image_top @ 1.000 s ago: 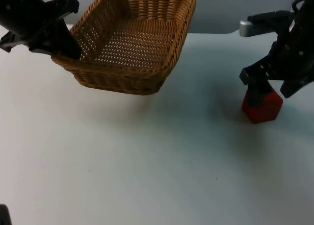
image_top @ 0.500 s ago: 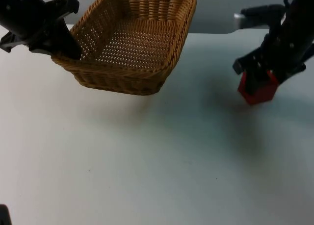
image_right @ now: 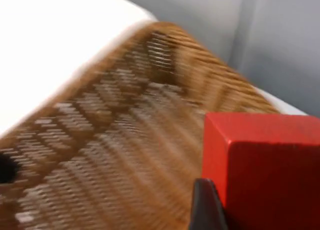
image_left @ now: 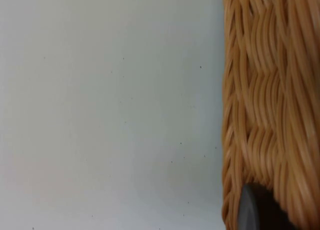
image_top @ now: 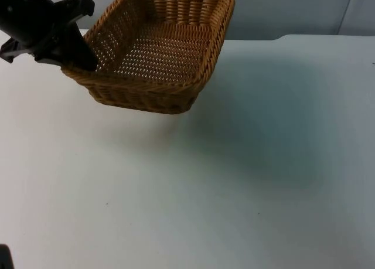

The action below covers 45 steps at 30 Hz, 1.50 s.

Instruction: Pick up the basket with the left hand and place the cube into the basket with the right hand.

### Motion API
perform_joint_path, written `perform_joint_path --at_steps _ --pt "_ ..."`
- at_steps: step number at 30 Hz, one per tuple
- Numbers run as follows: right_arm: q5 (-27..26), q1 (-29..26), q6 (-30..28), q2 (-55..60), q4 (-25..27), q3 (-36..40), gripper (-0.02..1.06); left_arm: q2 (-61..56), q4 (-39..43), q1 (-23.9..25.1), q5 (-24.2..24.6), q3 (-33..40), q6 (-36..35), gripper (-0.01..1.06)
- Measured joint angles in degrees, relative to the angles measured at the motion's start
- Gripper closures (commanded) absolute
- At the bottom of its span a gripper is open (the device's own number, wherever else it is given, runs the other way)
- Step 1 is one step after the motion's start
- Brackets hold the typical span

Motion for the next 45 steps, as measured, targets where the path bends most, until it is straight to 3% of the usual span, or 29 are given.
perform_joint_path --at_steps 7,10,14,20,23,27,31,34,38,39,41,45 --pt "-0.05 7.59 -2.48 3.01 3.52 -0.11 0.68 0.00 -0.10 0.00 -0.10 0.00 0.00 1.05" --pt "-0.05 9.24 -1.52 6.14 3.52 -0.11 0.56 0.00 -0.10 0.00 -0.10 0.00 0.00 1.05" --pt "0.17 9.24 2.43 7.39 0.33 -0.11 0.48 0.00 -0.10 0.00 -0.10 0.00 0.00 1.05" --pt "0.30 9.24 7.43 7.72 -7.81 -0.11 0.48 0.00 -0.23 0.00 -0.06 0.00 0.00 1.05" --pt "0.30 8.96 9.15 7.72 -8.76 -0.11 0.46 0.00 0.02 0.00 0.61 0.24 0.00 1.05" --pt "0.97 7.33 12.18 7.72 -9.20 -0.20 0.34 0.00 0.02 0.00 2.19 0.22 0.11 1.05" --pt "6.86 2.99 15.27 7.97 -10.48 -5.31 0.35 0.00 0.12 0.00 4.07 0.27 0.11 1.05" --pt "10.34 -0.05 16.54 7.90 -10.51 -10.19 0.35 0.00 0.11 0.00 4.67 0.27 1.03 0.98" --pt "11.28 -5.19 18.35 7.10 -9.52 -17.50 0.38 0.00 -0.34 0.00 5.99 0.27 2.40 0.60" --pt "11.44 -6.62 18.68 6.57 -8.67 -19.09 0.38 -0.15 -0.81 0.00 6.18 0.27 2.62 0.60" --pt "11.50 -9.38 19.15 5.23 -7.26 -22.32 0.38 -0.34 -0.73 0.00 6.74 0.27 2.86 0.49" --pt "11.77 -11.25 19.27 2.37 -6.49 -24.22 0.38 -0.40 -1.50 0.00 6.99 0.27 2.89 0.47"
